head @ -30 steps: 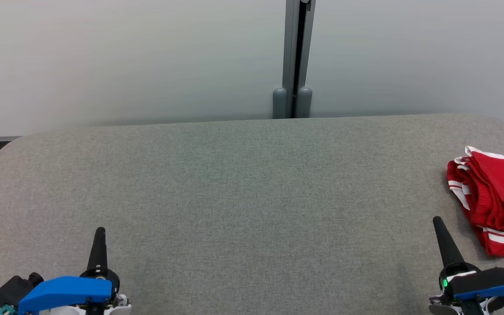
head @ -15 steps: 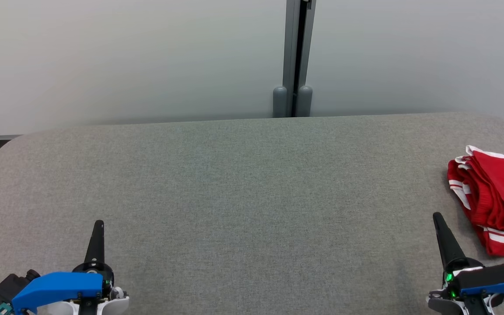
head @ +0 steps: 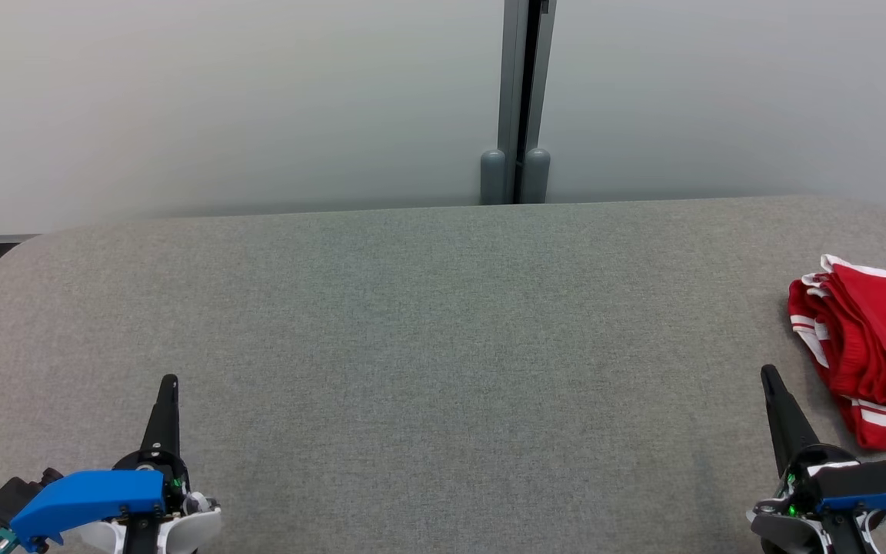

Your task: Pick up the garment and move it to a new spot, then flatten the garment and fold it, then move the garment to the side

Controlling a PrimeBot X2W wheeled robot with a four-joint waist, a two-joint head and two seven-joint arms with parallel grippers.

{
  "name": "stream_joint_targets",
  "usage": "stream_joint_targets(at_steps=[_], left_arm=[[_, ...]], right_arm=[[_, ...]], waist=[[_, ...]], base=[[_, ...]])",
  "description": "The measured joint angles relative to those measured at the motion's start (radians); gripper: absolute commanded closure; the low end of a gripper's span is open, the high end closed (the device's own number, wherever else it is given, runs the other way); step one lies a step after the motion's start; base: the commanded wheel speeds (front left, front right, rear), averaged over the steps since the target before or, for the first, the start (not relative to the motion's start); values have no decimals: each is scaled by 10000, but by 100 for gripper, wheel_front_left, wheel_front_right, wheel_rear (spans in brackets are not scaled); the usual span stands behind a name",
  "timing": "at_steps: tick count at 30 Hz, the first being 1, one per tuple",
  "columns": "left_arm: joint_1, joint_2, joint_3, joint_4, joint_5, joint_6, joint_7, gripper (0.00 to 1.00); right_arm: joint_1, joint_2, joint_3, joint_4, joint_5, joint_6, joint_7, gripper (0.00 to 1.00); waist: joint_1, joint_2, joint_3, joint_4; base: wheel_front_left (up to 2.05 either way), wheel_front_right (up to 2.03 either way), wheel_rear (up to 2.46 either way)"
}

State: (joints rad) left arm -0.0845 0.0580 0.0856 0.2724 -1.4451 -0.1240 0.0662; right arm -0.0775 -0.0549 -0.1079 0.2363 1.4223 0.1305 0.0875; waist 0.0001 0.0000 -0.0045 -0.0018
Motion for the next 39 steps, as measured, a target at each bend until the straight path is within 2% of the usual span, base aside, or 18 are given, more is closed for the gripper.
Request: stream_joint_targets(at_steps=[27,39], left_arm=[[-187,-67,288,-255,-1661,-17,476,100],[-196,-69,290,-259,-1666,-17,477,100]], right_arm=[[-234,36,-50,77,1871,0,257,100],[-236,42,-52,81,1893,0,257,100]], waist=[[-2,0,76,18],[-1,0,76,18]], base=[[0,0,0],[0,0,0]])
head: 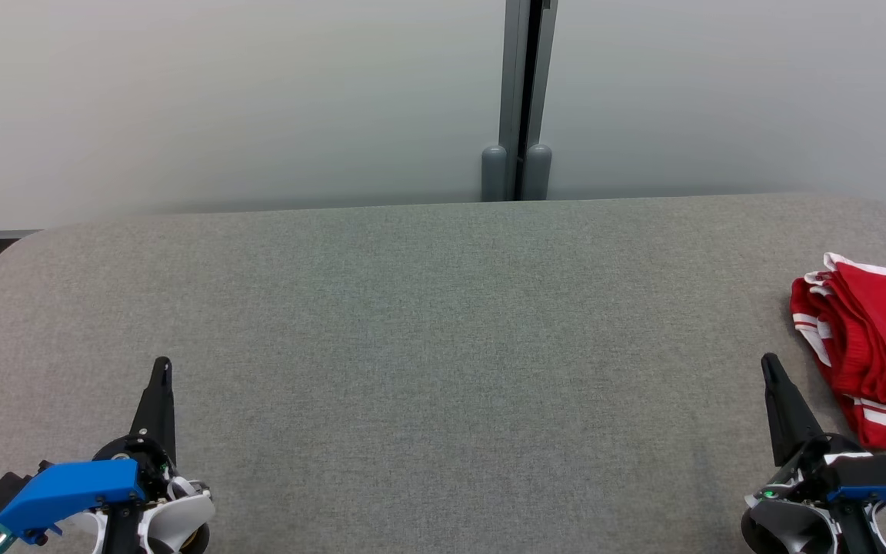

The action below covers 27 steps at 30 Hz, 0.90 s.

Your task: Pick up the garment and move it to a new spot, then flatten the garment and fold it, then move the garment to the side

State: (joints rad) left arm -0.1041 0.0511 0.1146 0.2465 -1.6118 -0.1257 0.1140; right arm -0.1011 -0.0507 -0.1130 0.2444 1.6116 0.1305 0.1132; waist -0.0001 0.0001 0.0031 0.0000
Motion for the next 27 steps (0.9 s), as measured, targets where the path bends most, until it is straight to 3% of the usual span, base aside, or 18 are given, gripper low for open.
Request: stream_joint_targets(at_steps=[27], left_arm=[[0,-2,0,0,0,0,0,100]], right_arm=[[-2,2,0,0,0,0,0,100]], waist=[[0,0,0,0]], base=[[0,0,0]])
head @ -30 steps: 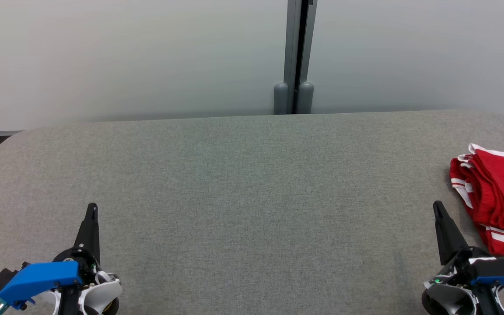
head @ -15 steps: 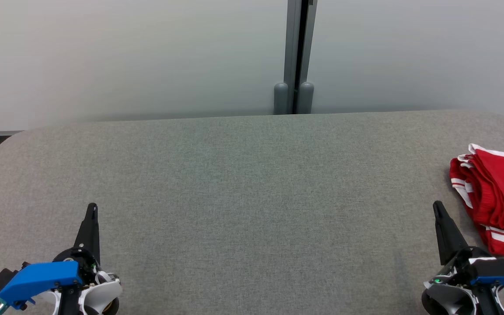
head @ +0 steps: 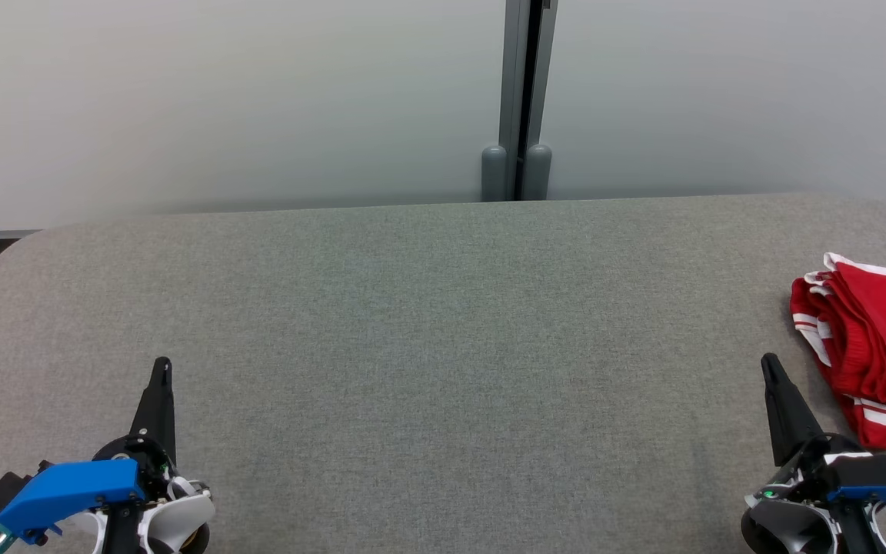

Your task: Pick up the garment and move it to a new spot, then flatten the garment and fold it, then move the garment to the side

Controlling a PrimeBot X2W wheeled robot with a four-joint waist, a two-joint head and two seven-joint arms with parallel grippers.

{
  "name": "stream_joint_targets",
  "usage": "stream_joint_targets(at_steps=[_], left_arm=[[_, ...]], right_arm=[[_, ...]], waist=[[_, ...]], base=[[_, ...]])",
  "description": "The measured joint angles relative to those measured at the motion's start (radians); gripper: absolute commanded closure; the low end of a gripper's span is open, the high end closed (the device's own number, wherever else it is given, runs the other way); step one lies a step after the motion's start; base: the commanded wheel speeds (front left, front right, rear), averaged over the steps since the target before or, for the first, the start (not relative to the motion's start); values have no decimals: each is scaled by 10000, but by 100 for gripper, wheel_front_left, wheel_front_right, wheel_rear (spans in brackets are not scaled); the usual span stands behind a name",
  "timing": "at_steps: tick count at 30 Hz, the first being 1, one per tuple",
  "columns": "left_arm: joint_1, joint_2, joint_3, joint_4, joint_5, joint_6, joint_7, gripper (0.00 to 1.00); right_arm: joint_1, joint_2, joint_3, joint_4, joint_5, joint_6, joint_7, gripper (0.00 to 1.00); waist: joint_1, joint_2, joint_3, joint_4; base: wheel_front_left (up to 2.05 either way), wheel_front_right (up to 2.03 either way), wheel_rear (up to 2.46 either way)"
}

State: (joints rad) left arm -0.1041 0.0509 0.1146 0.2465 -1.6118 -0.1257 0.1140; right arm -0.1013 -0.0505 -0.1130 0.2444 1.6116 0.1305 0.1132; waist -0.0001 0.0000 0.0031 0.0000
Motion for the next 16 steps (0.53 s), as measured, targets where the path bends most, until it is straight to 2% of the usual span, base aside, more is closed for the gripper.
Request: stream_joint_targets(at_steps=[16], left_arm=[[0,0,0,0,0,0,0,100]], right_arm=[[-2,0,0,2,0,0,0,100]], waist=[[0,0,0,0]], base=[[0,0,0]])
